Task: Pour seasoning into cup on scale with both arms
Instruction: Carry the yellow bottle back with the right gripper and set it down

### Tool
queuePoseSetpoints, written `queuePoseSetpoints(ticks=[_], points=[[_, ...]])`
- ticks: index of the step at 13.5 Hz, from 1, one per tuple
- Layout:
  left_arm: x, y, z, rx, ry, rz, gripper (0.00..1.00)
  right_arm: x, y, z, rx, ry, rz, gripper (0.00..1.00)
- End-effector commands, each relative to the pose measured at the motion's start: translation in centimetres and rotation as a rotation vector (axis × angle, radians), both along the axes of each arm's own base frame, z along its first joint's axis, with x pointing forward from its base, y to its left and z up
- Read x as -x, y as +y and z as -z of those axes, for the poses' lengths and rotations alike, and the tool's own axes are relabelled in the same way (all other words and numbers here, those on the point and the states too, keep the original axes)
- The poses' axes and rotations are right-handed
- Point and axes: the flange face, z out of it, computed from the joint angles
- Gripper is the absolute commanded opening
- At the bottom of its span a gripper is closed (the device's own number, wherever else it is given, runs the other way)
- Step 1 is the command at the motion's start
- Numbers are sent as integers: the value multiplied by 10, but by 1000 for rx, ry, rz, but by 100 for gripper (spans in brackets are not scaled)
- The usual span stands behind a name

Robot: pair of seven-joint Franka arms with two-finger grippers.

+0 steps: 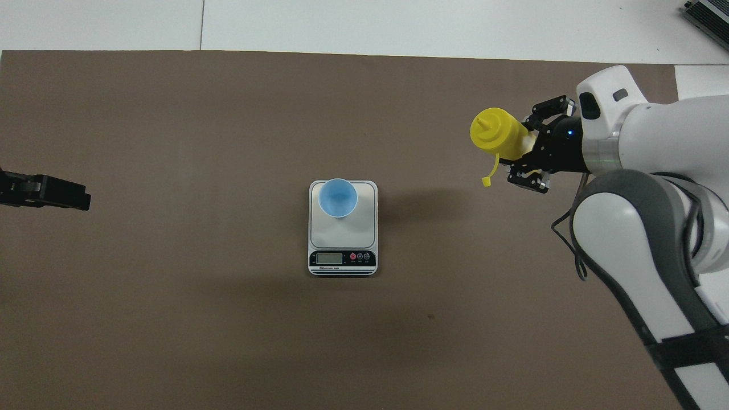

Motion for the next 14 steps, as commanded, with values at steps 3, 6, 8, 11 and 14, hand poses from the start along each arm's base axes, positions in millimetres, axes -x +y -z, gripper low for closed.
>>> queuePoseSetpoints(ticks=[3,6,8,11,14], points=[[6,3,-3,5,9,-11,100,25,-69,37,-267,-40,66,0],[6,3,-3,5,9,-11,100,39,-103,75,-371,-51,127,0],[6,3,-3,5,9,-11,100,47,-117,100,-449,-78,166,0],[6,3,-3,5,9,-11,100,61,-135,136,-529,-103,229,0],[6,3,-3,5,9,-11,100,70,-150,159,-562,-106,268,0]])
